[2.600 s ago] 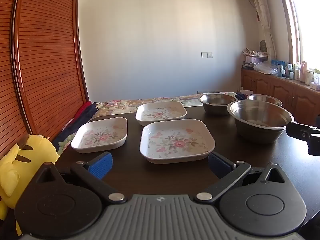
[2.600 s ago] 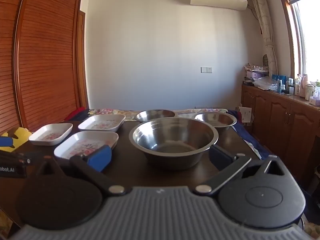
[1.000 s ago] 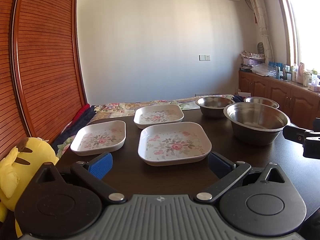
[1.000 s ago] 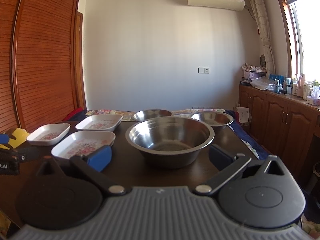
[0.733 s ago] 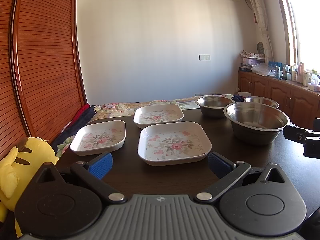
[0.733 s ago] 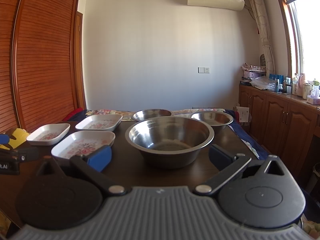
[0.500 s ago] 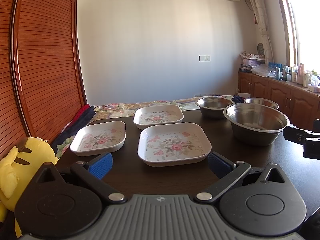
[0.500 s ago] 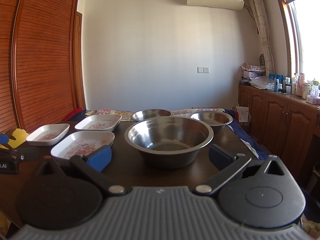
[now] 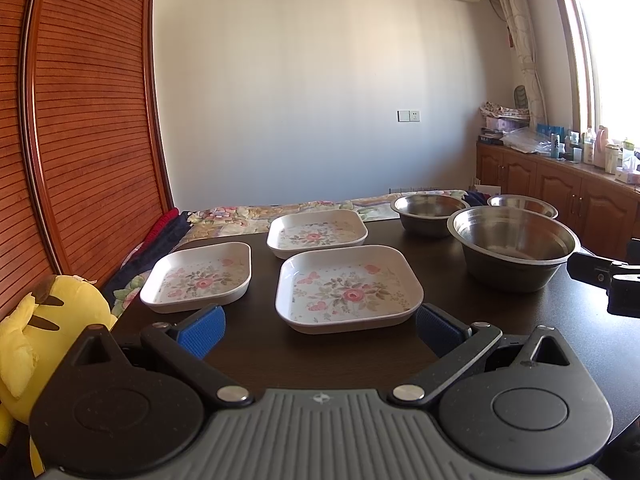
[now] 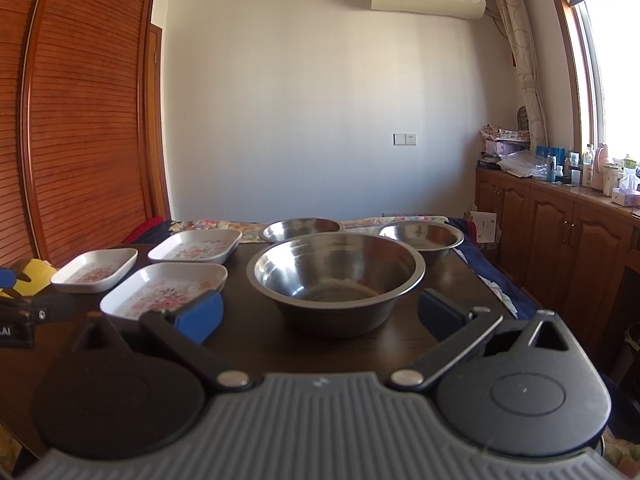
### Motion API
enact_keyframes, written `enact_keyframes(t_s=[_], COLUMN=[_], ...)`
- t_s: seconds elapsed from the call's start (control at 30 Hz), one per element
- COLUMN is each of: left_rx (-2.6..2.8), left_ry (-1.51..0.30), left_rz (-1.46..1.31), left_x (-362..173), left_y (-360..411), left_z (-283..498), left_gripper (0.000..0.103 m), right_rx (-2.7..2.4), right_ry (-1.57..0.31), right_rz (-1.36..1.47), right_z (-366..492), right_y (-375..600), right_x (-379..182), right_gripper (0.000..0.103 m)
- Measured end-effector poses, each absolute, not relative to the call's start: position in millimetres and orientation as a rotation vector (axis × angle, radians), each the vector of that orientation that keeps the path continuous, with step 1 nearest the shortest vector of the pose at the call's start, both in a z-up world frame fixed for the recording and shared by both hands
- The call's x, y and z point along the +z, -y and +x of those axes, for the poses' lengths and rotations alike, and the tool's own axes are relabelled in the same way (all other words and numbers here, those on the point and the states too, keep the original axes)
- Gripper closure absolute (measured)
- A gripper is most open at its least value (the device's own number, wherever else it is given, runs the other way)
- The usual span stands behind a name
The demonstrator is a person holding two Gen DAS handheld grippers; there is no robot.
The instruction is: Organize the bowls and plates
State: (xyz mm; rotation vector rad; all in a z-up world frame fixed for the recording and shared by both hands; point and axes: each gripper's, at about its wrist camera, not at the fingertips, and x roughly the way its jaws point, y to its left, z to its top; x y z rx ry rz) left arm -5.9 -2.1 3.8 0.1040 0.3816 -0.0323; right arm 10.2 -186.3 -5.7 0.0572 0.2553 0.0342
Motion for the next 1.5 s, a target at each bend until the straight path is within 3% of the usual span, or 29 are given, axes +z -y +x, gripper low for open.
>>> enact_keyframes(t_s=[1.27,1.37,1.43,1.5], left_rx=[-0.030,-0.032,-0.040,-0.048], left_ry=[-0.463,-0.478,-0.486,-0.490], left_rz=[0.082,0.063,0.054,0.057], left_x=[4.0,5.4,6.9,8.6], left_y=[-53.3,-64.5,-70.2,-74.2], left_z=[38.8,48.4,53.4,58.1], left_gripper=[0.003,0.008,0.011,0.014], right_rx=[0.380,0.402,0.412,0.418], right_ry=[-0.317,-0.343,-0.356,-0.368], right_rz=[-0.034,-0.022,-0.021,-0.019], right_z=[41.4,48.3,51.3,55.3], right_y=[129.7,123.6,119.0,114.3], right_x=[22.8,22.4,22.2,20.4], right_gripper=[0.000,0.004,0.014,0.014])
